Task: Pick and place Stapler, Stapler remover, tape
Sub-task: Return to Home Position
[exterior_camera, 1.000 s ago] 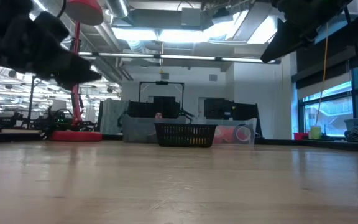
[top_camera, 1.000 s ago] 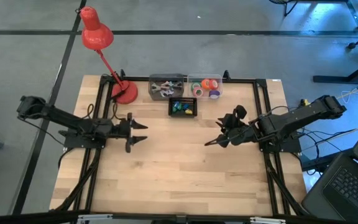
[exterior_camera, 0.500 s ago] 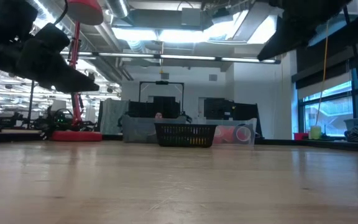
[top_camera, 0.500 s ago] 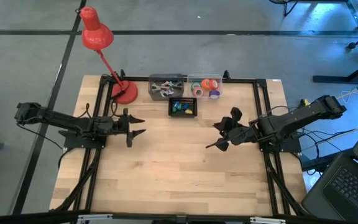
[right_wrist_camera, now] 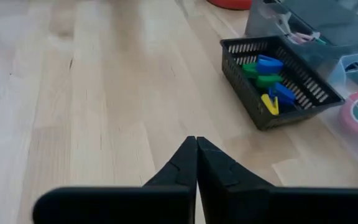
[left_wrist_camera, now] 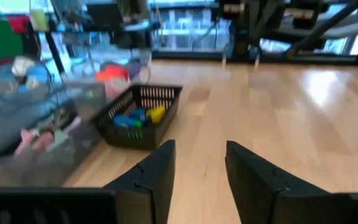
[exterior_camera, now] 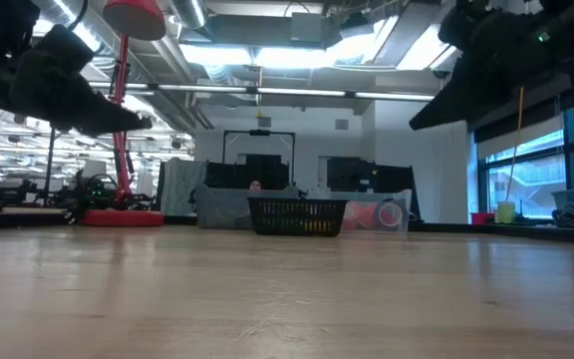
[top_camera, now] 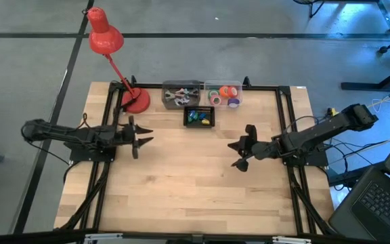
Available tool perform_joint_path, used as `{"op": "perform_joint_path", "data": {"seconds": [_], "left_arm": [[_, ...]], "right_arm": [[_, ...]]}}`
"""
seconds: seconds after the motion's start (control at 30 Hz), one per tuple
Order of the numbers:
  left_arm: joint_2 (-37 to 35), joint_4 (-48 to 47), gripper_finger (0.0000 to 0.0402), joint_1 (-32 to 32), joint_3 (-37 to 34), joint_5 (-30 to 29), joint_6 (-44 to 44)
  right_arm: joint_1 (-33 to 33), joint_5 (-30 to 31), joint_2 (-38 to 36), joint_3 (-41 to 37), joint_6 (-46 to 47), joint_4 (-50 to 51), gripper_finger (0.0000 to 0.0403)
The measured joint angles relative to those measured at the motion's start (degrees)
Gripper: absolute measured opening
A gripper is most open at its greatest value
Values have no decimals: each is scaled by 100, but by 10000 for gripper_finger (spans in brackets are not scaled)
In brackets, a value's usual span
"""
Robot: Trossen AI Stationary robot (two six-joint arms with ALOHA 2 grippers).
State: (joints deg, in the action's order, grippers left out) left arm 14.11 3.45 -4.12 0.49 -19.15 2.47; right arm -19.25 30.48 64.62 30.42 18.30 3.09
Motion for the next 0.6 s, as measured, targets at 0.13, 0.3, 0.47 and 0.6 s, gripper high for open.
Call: {"op": "perform_joint_path", "data": {"seconds": [0.13,0.3,0.47,0.6], "left_arm": [[-216,0,122,10,0,24,-127],[-187,-3,113,11,0,43,-25],[-173,-3,112,11,0,51,-235],[-175,-5,115,11,0,73,-224]], "right_arm": [[0,-13,-31,-328,-133,-505,5],[0,-150,-156,-743,-403,-1294,2],[177,-704,-274,-1088,-789,-2119,2],[513,-1110,-341,-1294,-866,-2307,1]]}}
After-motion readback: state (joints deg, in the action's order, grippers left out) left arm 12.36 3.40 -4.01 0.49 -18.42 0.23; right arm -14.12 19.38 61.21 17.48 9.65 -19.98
